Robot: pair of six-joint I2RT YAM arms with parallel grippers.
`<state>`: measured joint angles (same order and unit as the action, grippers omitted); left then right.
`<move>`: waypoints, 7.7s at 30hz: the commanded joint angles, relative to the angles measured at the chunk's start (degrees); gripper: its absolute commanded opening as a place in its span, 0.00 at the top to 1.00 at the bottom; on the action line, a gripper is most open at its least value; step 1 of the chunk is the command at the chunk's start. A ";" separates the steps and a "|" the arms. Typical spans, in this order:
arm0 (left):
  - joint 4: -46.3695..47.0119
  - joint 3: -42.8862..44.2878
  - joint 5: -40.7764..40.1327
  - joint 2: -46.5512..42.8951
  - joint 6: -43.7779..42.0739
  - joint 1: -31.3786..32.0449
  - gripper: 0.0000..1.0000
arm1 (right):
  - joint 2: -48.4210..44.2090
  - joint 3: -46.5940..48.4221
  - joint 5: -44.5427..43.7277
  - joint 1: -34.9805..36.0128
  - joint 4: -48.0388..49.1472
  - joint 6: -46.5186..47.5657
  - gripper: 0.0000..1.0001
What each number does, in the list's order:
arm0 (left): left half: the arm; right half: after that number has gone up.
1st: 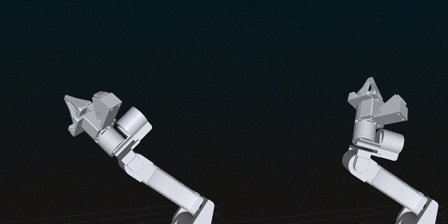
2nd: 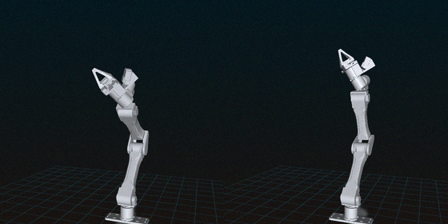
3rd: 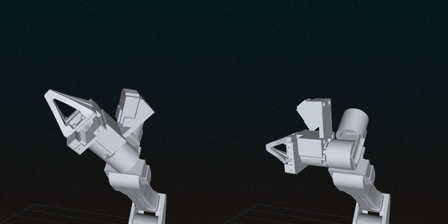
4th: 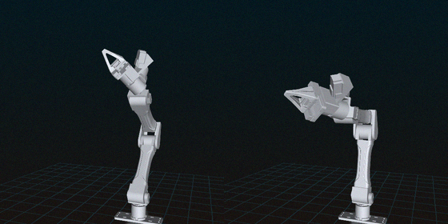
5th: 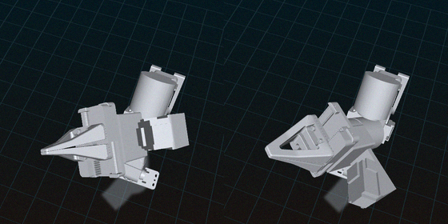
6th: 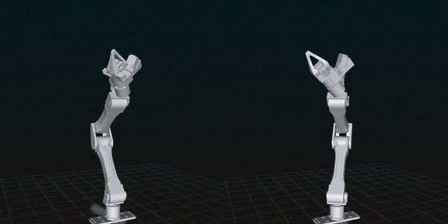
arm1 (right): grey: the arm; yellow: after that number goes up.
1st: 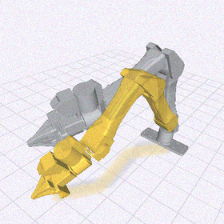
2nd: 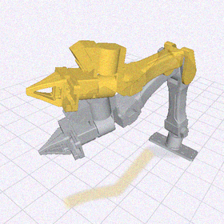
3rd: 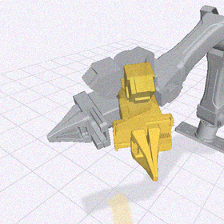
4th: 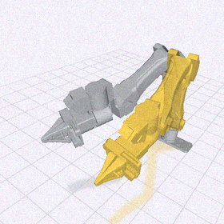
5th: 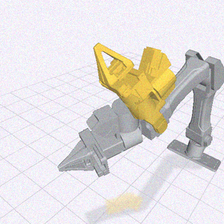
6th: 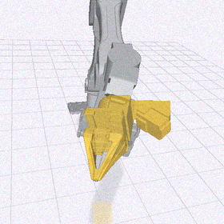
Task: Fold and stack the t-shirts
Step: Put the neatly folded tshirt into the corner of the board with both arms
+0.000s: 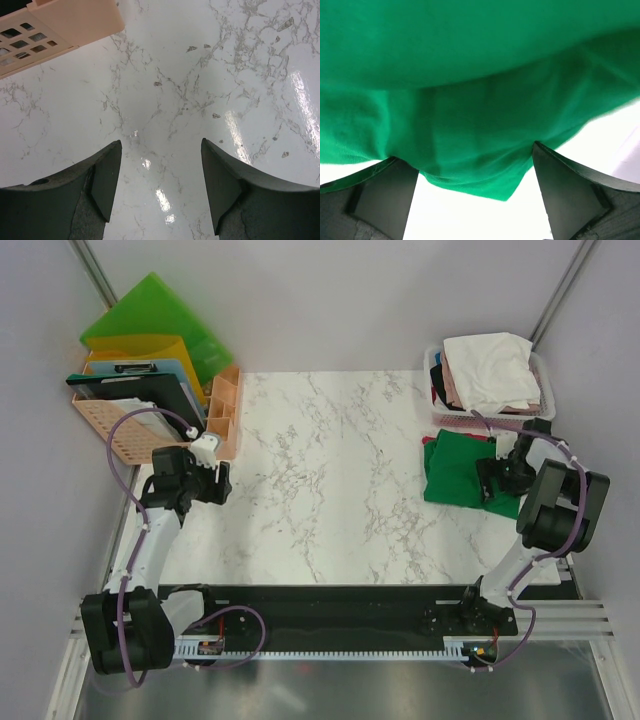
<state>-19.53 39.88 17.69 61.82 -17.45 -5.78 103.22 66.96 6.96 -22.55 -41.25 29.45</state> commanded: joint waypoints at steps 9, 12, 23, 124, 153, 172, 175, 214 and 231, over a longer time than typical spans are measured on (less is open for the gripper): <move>2.21 0.03 0.68 -0.21 -1.44 -0.20 0.28 | 3.75 8.90 -10.31 -1.36 5.92 1.84 0.02; 2.21 -0.59 -0.03 -1.00 -2.41 -0.20 0.28 | 0.24 4.60 -7.59 -1.36 6.01 1.57 0.02; 2.30 -0.86 1.29 0.40 -1.62 -0.28 0.28 | -29.65 -0.43 8.66 -1.36 -3.55 -1.06 0.02; -1.73 4.32 15.19 -3.54 0.65 -8.08 0.30 | -30.52 24.39 20.02 -1.35 -6.91 -16.01 0.02; -0.76 5.12 20.44 -17.52 3.16 -22.69 0.19 | -41.59 -10.09 11.94 -8.22 15.68 -25.67 0.02; -14.56 12.67 16.57 -17.27 -1.09 -22.52 0.00 | -42.84 -13.43 13.25 -8.22 15.86 -23.39 0.02; -20.60 18.01 19.39 -12.98 -0.13 -22.61 0.00 | -42.84 -13.96 13.43 -8.22 15.85 -23.12 0.02; -12.81 17.86 -0.02 -15.86 12.17 -22.17 0.00 | -40.82 -14.75 14.04 -7.95 15.50 -22.16 0.02; -3.15 19.18 -22.08 -4.61 12.87 1.71 0.00 | -40.82 -15.19 13.87 -7.25 15.77 -21.89 0.02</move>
<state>-27.33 56.73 2.57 56.69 -7.49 -9.06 62.87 52.07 19.90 -29.93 -26.96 6.90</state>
